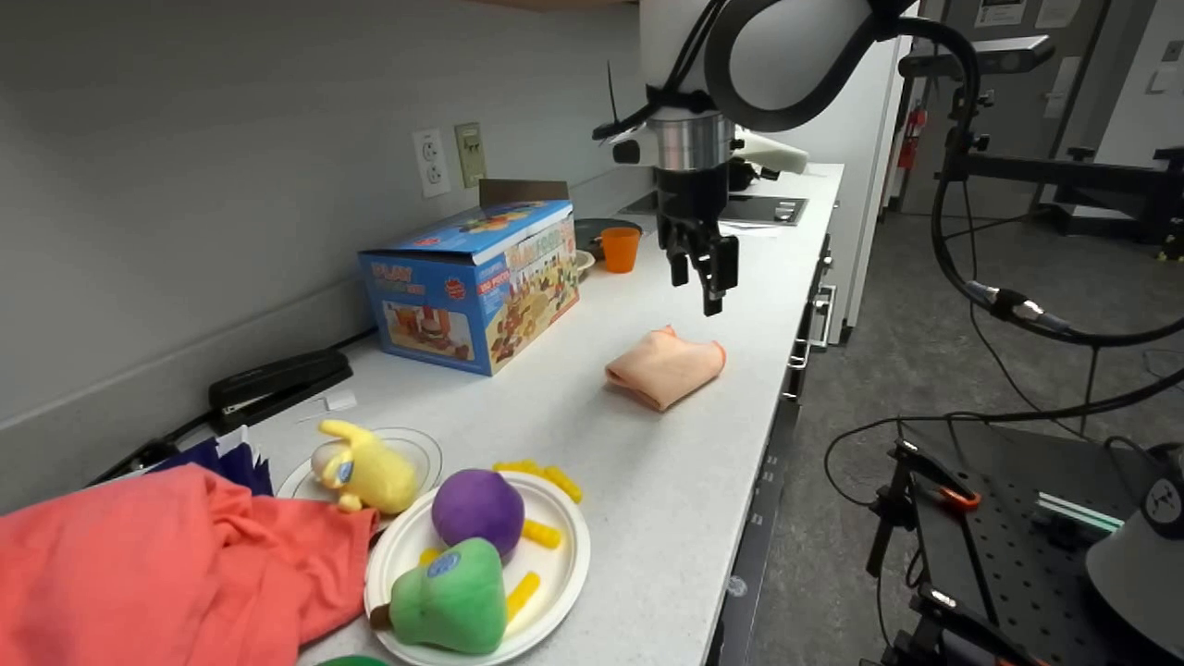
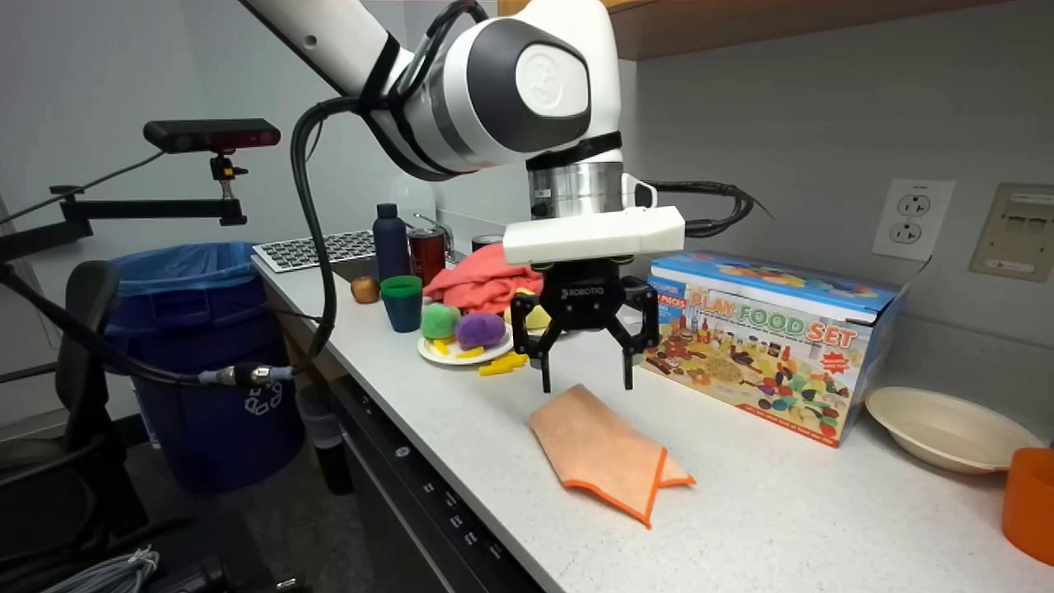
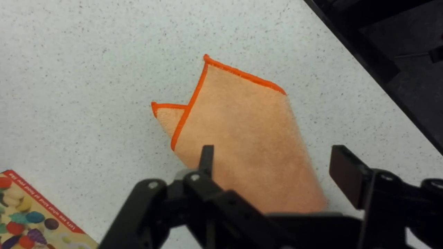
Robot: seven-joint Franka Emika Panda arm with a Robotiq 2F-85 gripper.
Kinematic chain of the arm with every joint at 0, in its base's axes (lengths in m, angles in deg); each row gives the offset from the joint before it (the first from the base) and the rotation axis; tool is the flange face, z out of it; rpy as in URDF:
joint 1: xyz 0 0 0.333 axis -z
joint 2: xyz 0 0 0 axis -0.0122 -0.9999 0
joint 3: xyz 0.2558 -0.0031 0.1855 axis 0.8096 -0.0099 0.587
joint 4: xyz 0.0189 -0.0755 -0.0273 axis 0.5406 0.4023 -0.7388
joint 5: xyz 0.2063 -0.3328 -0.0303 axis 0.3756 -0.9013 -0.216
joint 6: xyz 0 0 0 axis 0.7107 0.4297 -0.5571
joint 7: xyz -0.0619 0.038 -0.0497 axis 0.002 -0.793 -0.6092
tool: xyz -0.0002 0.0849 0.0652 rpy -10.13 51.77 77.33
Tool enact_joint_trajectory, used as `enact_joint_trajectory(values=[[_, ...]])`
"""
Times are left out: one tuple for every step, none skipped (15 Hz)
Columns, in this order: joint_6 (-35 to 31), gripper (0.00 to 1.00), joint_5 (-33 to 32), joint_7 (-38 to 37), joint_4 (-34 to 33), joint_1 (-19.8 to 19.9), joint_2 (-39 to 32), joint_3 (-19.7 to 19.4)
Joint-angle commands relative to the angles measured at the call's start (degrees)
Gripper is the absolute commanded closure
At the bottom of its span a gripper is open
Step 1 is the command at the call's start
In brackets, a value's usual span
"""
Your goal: Fold the towel
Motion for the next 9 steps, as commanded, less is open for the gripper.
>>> enact_joint_trajectory(values=[[0.6, 0.0, 3.8, -7.8, -1.6, -1.0, 0.3, -0.1], [0.1, 0.0, 4.4, -10.4, -2.1, -1.2, 0.4, 0.1], [0.1, 0.0, 4.5, -12.7, -2.7, -1.4, 0.4, 0.2], [-0.3, 0.0, 4.3, -15.8, -3.4, -1.7, 0.5, 0.5], [-0.4, 0.0, 3.1, -19.7, -4.3, -1.9, 0.3, 0.8], [-1.0, 0.0, 2.2, -23.7, -5.0, -2.0, 0.3, 1.2], [-0.6, 0.0, 2.9, -18.0, -3.7, -1.8, 0.0, 0.4], [-0.6, 0.0, 2.8, -20.5, -4.4, -2.0, 0.0, 0.7], [-0.6, 0.0, 2.8, -21.7, -4.8, -2.1, 0.0, 0.8]])
